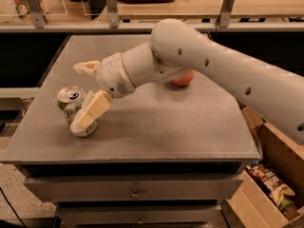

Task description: Knock 7up can over

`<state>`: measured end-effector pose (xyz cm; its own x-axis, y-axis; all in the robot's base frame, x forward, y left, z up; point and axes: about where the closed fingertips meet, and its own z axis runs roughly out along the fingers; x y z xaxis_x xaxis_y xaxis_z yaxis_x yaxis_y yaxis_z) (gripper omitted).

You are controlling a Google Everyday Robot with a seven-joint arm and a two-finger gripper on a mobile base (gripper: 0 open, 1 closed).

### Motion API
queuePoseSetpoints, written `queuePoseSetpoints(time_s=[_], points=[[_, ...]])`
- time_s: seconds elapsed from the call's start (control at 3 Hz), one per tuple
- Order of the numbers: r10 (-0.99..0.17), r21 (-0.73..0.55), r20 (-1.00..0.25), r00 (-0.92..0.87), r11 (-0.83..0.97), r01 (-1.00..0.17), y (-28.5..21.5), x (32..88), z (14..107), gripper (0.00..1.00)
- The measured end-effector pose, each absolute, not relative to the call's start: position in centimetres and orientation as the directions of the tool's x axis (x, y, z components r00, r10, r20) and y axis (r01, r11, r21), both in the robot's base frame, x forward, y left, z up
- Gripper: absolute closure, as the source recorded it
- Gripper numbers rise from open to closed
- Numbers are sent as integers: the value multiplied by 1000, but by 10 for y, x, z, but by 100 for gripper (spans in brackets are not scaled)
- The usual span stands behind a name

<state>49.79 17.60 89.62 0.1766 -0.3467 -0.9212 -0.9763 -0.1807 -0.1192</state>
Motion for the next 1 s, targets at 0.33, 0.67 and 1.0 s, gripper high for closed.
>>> queuePoseSetpoints(time_s=[0.33, 0.67, 1.0], points=[[-345, -119, -919, 191, -219, -969, 177, 499, 888, 0], [-321, -143, -921, 223, -254, -957, 174, 498, 883, 16], [-301, -177, -918, 259, -273, -946, 166, 494, 884, 39]])
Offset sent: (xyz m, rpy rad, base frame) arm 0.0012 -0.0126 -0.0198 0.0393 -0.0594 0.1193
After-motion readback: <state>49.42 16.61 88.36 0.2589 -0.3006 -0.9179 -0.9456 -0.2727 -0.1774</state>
